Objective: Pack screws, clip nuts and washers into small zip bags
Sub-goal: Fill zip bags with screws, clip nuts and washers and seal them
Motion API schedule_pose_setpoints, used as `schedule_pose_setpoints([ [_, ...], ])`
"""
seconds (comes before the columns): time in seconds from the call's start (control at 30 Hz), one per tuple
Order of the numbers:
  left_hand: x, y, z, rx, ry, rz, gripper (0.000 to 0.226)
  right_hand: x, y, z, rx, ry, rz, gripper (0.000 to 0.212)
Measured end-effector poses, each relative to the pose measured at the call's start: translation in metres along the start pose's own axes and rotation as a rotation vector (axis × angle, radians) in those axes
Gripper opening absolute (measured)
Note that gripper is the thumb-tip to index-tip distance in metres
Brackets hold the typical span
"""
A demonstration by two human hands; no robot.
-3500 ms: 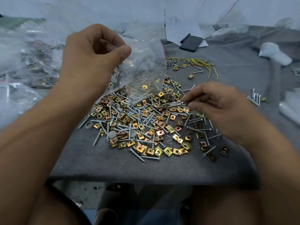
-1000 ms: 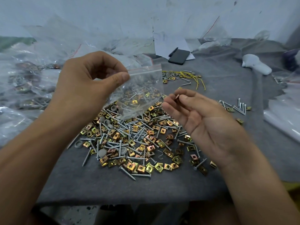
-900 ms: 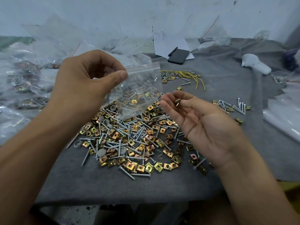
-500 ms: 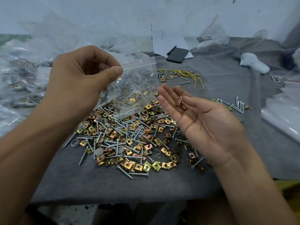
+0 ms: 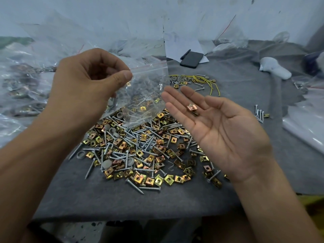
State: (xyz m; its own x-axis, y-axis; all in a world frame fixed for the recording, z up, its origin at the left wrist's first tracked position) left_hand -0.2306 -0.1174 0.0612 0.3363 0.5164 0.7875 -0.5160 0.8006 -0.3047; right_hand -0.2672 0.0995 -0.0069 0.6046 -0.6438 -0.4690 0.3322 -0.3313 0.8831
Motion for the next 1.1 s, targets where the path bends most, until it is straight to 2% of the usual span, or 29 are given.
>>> schedule_pose_setpoints([
  [0.1,0.001,-0.001,0.000,0.004,-0.004,-0.004,0.007,0.000,-0.003,0.001,0.000,0.012,-0.034,0.052],
  [0.17,0.003,-0.001,-0.001,0.002,-0.009,0.005,0.007,-0.002,-0.015,0.003,0.127,-0.023,-0.208,0.039],
  [0.27,0.003,-0.001,-0.002,0.007,-0.014,0.002,0.006,-0.016,-0.029,-0.002,0.316,-0.137,-0.656,0.021],
  [0.37,0.003,-0.001,-0.003,0.005,-0.014,0.002,0.006,-0.031,-0.016,-0.011,0.307,-0.257,-1.418,0.009],
  [0.43,0.003,-0.002,-0.003,0.006,-0.018,0.005,0.007,-0.022,-0.013,-0.011,0.205,-0.178,-1.772,0.005],
  [0.53,0.002,-0.001,-0.003,0.005,-0.018,0.014,0.009,-0.014,-0.024,-0.010,0.217,0.012,-1.987,0.009],
  [0.73,0.000,-0.002,0.000,0.009,-0.004,0.037,0.011,-0.016,-0.025,-0.010,0.313,0.136,-2.147,0.017],
  [0.93,-0.002,-0.002,0.001,0.002,0.009,0.056,0.012,-0.016,-0.027,-0.010,0.302,0.133,-2.066,0.010],
  [1.1,-0.002,-0.002,0.001,-0.001,0.020,0.069,0.011,-0.012,-0.030,-0.009,0.226,0.096,-1.986,0.011],
])
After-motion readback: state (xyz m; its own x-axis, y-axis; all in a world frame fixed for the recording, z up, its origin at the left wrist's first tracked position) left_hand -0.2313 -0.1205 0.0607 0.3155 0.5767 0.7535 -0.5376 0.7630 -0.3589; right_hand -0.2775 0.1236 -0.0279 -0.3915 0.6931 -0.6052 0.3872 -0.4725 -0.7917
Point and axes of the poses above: each hand's wrist, its own z-axis towards the middle knuckle, its own y-axis out of the palm, x = y × z, the point moved 8 cm from there along z, towards the middle knuckle, and after that the axes turned 4 degrees about y, right-handed, at the moved point
